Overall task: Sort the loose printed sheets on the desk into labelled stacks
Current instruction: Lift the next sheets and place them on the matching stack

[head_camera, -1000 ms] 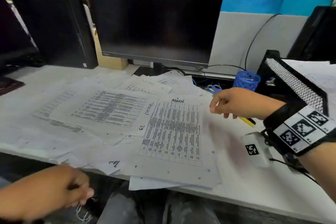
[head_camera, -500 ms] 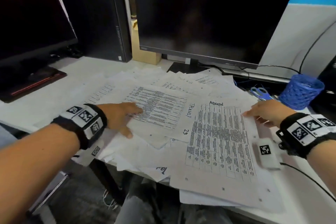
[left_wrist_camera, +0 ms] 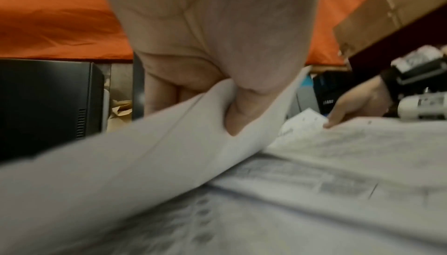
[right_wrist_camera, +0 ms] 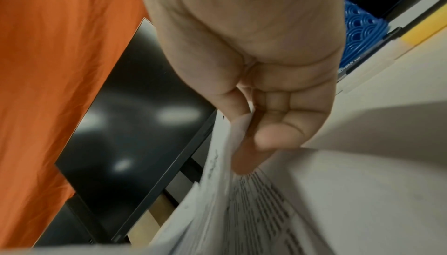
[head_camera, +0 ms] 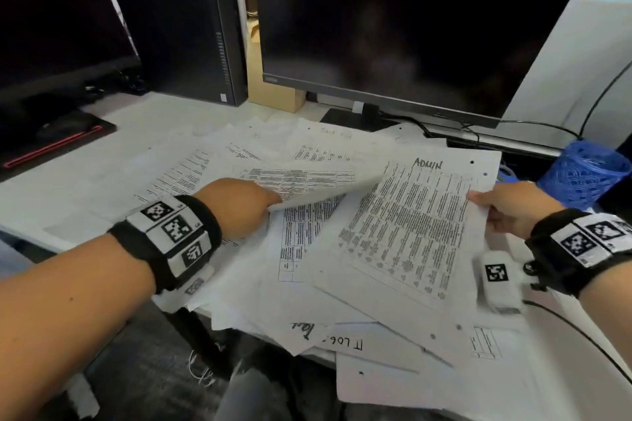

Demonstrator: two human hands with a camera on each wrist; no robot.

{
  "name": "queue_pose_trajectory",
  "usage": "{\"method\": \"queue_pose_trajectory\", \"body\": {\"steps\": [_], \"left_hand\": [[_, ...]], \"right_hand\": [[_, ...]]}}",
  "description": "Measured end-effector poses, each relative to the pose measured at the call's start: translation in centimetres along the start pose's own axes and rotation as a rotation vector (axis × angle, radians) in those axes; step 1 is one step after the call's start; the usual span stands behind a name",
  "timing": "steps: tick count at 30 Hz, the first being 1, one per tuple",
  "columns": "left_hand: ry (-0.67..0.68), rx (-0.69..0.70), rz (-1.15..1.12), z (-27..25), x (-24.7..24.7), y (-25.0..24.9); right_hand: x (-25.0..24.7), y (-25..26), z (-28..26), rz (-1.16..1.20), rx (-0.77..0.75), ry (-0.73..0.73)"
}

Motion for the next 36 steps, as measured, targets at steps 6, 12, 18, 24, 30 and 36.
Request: {"method": "queue_pose_trajectory", "body": {"steps": [6,12,18,24,30,36], "left_hand": [[-0.14,0.079,-0.027,-1.5,-4.2,-6.5],[0.304,0.321,-0.254,-2.9,-1.0,-12.8],[0.044,-0.062,-0.303,2.5,-1.3,-2.8],[0.129,-0.247,-0.526,3.5,1.4,0.5],[0.049,-0.234,-0.546,3.4,1.3,0.5],[-0.077,-0.411,-0.922,1.0,1.4,3.8]], "right_hand": [[3.2,-0.4,-2.5,0.163,0.001,0.164],[5.1,-0.8,-3.9,0.159,-0.067,0.18],[4.8,-1.6,-3.9,0.27,-0.023,0.225],[4.4,-0.8,-4.4,0.366,-0.068,0.284],[3.5,-1.1,-3.9,0.386,-0.031,0.252],[2.1,-2.4,-3.4,0.464,0.035,0.232]]}}
Point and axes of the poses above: each hand's wrist, its own z-axis towards the middle knuckle, its own x-axis out of the palm, y = z × x, the point moved 8 cm from there along z, towards the middle knuckle, and after that the axes turned 3 degrees about z, right-handed, at the moved point
